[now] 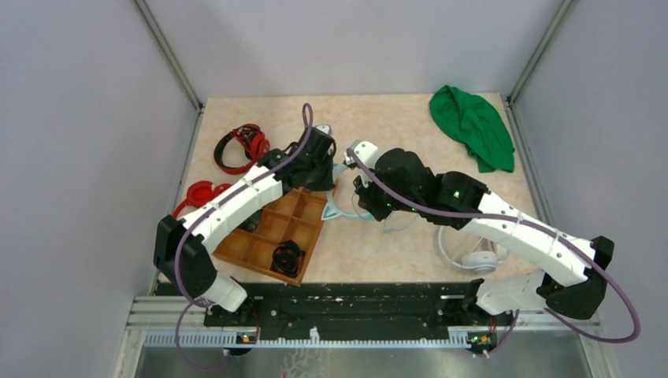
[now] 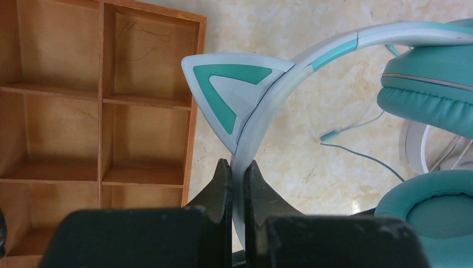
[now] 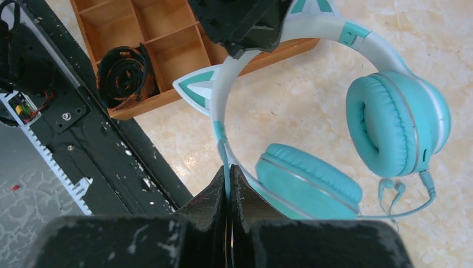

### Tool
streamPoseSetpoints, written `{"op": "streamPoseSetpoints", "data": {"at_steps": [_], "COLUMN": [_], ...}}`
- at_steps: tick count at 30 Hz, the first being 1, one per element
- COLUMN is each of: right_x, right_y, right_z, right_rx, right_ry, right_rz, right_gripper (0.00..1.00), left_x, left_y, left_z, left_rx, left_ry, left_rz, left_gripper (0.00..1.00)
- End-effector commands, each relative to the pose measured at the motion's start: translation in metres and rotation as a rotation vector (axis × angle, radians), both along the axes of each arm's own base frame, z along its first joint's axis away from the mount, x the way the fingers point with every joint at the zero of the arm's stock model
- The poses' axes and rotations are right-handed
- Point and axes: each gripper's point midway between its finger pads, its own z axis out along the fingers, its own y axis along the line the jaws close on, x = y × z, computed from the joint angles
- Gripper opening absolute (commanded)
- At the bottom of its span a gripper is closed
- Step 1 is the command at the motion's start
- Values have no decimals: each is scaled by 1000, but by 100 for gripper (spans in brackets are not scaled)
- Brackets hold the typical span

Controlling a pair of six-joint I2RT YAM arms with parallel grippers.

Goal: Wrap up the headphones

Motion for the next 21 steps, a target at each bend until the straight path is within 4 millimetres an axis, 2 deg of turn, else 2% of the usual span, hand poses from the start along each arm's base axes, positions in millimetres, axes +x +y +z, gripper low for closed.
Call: {"op": "streamPoseSetpoints", "data": {"at_steps": [1,8,12,18,21], "right_x": [5,11,12,19,23], "right_y": [-12,-34,-41,-46,-47], "right_z": [18,15,8,4,1], "right_rx": [52,-10,-54,-63,-73], "right_ry": [-18,5,19,21,25], "right_rz": [-4,-54,-71,-109,-122], "right_gripper": [0,0,0,0,0], "left_x": [7,1,-2,-8,-15], "left_y": [-16,-5,1,10,5], "left_z": [45,45,48,41,41], "left_rx": [-112,-23,33,100,81], "left_ry": [-167,-268,-323,-330,-317], "left_rz": [-99,-240,-319,-389,-443], "left_gripper": [0,0,0,0,0]}}
